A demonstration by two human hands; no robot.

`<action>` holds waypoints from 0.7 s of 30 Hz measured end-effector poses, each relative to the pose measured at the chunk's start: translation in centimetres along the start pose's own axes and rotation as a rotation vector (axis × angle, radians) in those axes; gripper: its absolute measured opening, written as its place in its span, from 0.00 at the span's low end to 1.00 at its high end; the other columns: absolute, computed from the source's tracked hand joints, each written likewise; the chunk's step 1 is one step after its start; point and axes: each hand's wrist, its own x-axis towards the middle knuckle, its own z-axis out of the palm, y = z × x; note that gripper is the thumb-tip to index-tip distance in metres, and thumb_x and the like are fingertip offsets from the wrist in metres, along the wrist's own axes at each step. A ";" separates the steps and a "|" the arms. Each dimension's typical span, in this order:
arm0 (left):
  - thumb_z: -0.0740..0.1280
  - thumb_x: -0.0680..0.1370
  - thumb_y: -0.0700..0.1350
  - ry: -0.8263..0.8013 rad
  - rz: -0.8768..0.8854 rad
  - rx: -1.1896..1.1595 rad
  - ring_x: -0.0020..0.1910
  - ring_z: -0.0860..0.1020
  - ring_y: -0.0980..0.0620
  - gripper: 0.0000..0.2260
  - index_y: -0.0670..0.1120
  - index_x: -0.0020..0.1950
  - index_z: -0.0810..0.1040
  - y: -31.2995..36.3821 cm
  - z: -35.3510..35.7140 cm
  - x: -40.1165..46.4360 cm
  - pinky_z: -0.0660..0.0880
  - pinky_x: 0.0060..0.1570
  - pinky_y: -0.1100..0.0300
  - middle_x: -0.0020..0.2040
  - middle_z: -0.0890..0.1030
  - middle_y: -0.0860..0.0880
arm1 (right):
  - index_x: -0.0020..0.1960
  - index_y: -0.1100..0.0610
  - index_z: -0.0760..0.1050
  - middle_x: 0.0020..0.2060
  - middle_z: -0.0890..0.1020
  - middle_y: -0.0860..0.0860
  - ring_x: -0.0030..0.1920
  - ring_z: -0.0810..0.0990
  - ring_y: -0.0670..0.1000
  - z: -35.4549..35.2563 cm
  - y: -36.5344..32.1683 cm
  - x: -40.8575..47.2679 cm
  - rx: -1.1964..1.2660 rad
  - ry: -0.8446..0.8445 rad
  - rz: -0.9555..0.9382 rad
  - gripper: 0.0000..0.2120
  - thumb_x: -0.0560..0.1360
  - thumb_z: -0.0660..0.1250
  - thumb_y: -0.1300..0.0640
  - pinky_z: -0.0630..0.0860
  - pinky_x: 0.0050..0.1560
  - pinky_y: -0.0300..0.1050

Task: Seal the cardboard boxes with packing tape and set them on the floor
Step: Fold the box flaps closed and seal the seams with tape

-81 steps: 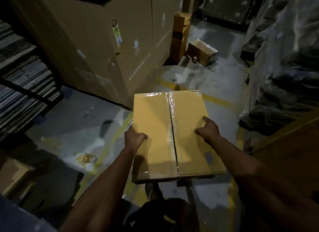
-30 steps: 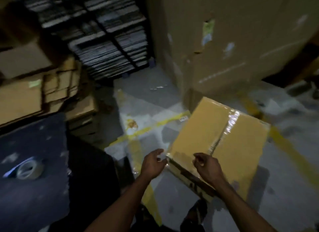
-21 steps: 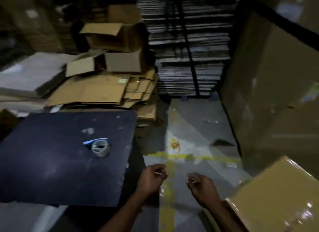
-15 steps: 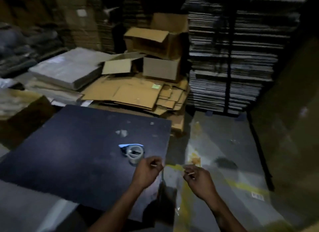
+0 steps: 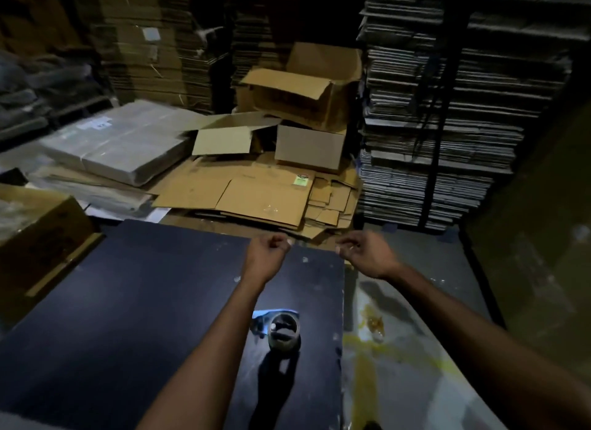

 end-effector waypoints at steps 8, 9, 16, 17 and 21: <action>0.75 0.78 0.49 0.058 0.006 -0.032 0.46 0.87 0.51 0.08 0.47 0.54 0.86 3.0 6.0 15.8 0.83 0.51 0.52 0.48 0.88 0.47 | 0.60 0.49 0.83 0.50 0.83 0.42 0.49 0.81 0.41 -4.1 8.1 19.5 0.008 -0.020 -0.076 0.10 0.79 0.70 0.51 0.72 0.42 0.31; 0.75 0.78 0.48 0.084 -0.013 -0.023 0.44 0.87 0.52 0.08 0.47 0.55 0.86 3.2 7.2 18.3 0.83 0.51 0.52 0.46 0.88 0.48 | 0.60 0.49 0.83 0.50 0.82 0.42 0.48 0.80 0.40 -4.5 9.9 22.8 -0.005 -0.031 -0.088 0.10 0.79 0.70 0.51 0.70 0.40 0.30; 0.75 0.79 0.47 0.186 -0.160 0.030 0.42 0.86 0.54 0.10 0.47 0.59 0.85 7.5 15.0 31.2 0.83 0.50 0.52 0.47 0.87 0.51 | 0.59 0.50 0.83 0.51 0.84 0.44 0.47 0.81 0.45 -8.2 16.0 39.9 -0.028 -0.061 -0.078 0.10 0.79 0.69 0.54 0.77 0.43 0.40; 0.74 0.79 0.48 0.188 -0.152 0.037 0.42 0.86 0.55 0.10 0.47 0.59 0.85 8.7 15.5 32.4 0.83 0.50 0.52 0.48 0.87 0.51 | 0.58 0.50 0.83 0.49 0.82 0.43 0.48 0.81 0.46 -9.1 16.2 41.3 -0.038 -0.049 -0.097 0.10 0.79 0.69 0.54 0.75 0.41 0.38; 0.73 0.80 0.47 0.187 -0.087 0.027 0.44 0.86 0.56 0.10 0.49 0.61 0.83 11.8 16.4 35.9 0.83 0.47 0.54 0.51 0.87 0.51 | 0.58 0.49 0.83 0.50 0.84 0.44 0.48 0.81 0.45 -11.1 17.0 45.0 -0.046 -0.067 -0.128 0.09 0.79 0.69 0.54 0.73 0.39 0.36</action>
